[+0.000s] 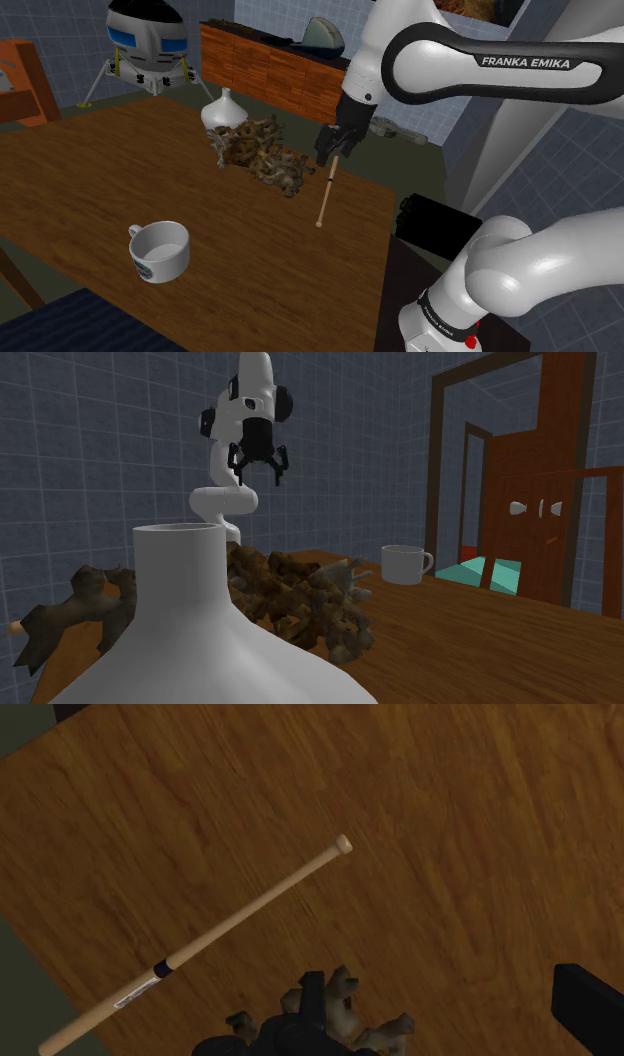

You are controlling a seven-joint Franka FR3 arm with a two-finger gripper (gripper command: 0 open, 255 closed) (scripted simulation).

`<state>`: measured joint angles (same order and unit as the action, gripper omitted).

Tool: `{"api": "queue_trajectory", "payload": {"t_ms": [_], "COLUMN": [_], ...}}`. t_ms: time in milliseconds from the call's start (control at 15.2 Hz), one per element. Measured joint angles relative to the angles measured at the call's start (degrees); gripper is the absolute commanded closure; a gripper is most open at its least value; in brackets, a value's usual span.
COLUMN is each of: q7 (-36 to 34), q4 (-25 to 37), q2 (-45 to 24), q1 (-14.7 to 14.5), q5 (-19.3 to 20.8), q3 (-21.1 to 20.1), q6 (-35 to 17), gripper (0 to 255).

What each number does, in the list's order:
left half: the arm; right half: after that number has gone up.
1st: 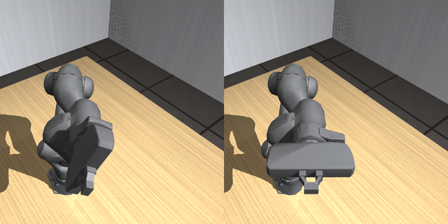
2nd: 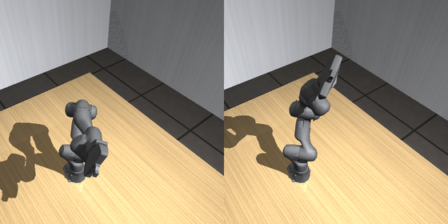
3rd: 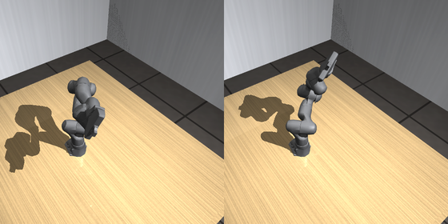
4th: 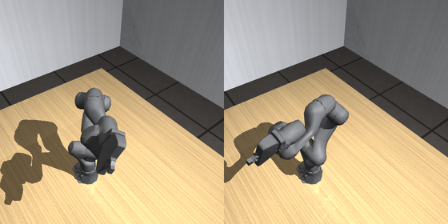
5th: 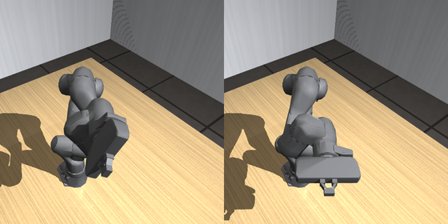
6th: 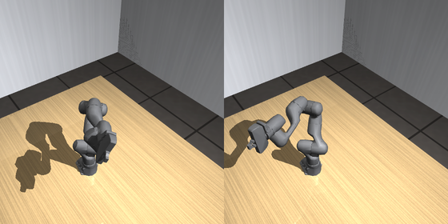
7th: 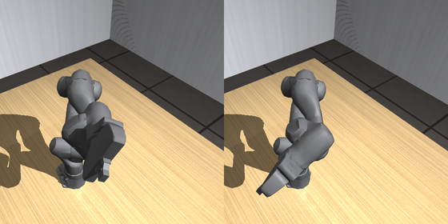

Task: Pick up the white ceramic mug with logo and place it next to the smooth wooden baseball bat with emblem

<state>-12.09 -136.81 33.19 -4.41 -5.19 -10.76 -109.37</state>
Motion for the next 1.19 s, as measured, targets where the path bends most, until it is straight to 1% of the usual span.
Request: {"api": "queue_trajectory", "payload": {"t_ms": [264, 660, 990, 1188], "q7": [-3.57, -9.93, -16.40, -20.65], "q4": [1.23, 5.47, 11.18, 16.53], "q2": [-5.81, -15.53, -25.05, -32.18], "q1": [-0.96, -2.14, -3.07, -3.83], "q5": [-0.88, -0.43, 2.38, 5.72], "q3": [-3.52, -9.03, -13.40, -15.36], "q6": [-4.76, -10.44, -14.14, -15.47], "gripper": [0, 0, 0, 0]}}
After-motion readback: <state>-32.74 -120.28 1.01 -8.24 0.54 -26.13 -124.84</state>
